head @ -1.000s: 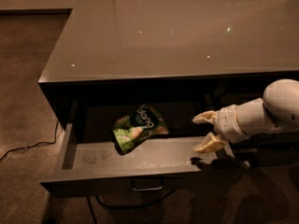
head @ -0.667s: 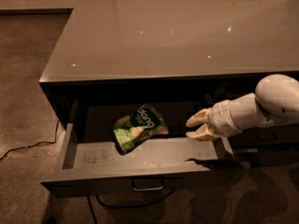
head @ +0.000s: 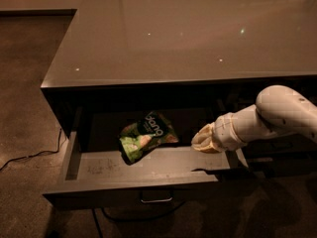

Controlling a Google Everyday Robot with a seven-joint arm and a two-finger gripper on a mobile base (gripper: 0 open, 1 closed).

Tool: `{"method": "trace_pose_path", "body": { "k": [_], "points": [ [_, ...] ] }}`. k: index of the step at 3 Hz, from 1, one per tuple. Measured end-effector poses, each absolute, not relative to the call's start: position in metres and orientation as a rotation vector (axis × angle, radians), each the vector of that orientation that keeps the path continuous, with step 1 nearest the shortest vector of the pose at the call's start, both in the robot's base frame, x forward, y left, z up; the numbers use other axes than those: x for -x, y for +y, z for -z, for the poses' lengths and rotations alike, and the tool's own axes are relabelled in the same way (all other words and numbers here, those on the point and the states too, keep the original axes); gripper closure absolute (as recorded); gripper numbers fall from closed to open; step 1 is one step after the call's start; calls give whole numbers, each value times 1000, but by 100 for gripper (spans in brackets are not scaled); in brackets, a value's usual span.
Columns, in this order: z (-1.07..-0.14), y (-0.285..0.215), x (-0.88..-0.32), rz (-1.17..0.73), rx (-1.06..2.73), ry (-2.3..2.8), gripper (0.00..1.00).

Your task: Open top drawer

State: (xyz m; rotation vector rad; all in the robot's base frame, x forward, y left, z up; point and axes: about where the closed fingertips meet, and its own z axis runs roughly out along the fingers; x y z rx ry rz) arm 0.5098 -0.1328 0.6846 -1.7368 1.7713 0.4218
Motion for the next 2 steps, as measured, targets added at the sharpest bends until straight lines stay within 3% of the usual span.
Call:
{"method": "trace_pose_path", "body": {
  "k": [2],
  "points": [
    [-632,-117,-506,-472,1817,1829,100]
  ]
}}
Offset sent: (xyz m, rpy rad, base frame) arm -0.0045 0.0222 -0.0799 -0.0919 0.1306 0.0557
